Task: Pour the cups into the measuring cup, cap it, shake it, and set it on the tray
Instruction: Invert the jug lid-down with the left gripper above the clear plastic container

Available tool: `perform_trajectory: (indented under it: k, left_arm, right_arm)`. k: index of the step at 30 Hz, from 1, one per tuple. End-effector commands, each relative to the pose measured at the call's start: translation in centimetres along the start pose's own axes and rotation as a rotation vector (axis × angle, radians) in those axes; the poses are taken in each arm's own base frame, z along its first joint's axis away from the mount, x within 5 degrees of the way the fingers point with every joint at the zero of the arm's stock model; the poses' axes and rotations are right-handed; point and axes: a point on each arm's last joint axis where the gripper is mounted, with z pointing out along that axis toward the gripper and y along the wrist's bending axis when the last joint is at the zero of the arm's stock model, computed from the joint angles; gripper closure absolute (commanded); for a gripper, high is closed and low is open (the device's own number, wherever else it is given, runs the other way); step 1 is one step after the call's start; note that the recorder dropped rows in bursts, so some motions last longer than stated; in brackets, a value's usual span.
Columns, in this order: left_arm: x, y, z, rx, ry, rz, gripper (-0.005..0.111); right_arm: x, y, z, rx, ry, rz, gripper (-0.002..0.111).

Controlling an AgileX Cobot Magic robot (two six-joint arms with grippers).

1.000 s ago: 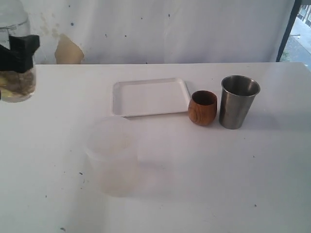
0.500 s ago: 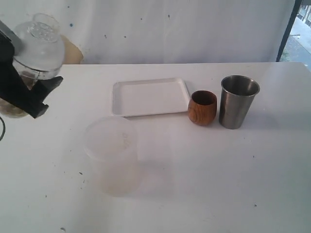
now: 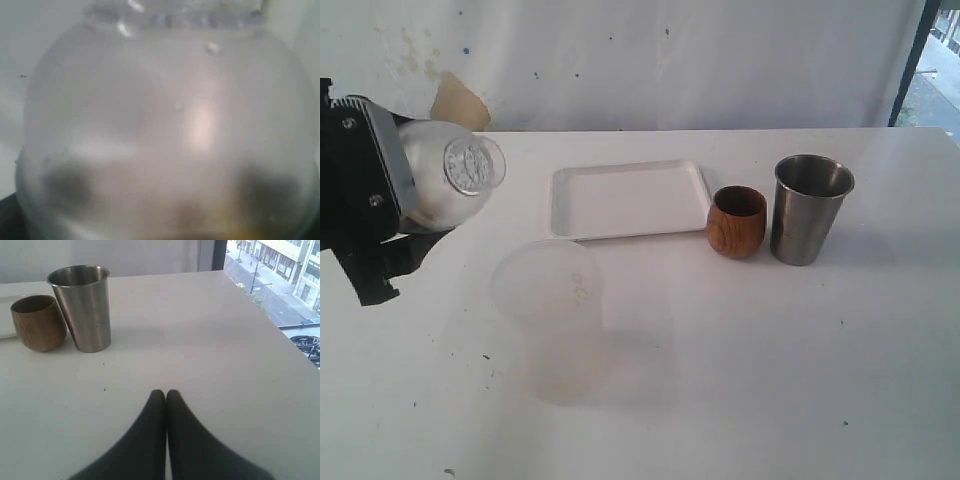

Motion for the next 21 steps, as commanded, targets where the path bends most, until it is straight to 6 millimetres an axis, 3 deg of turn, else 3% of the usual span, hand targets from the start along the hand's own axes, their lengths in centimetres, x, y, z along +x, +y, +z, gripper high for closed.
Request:
perform_trajectory:
  k: [1,9,21]
  left_arm:
    - [-0.5,0.0,0.1,-0.007,-0.052,0.16,0.107]
    - [-0.2,-0.8,1.2,0.033,-0.056,0.346,0.107]
    - [-0.5,-0.6,1.2,-0.002,-0.088,0.436,0.107]
  right_arm:
    - [0.0,0.0,0.0,-0.003,-0.008,-0.008,0.108]
    - [0.0,0.0,0.0,-0.003,-0.008,-0.008,0.108]
    - [0.0,0.0,0.0,-0.003,-0.008,-0.008,0.108]
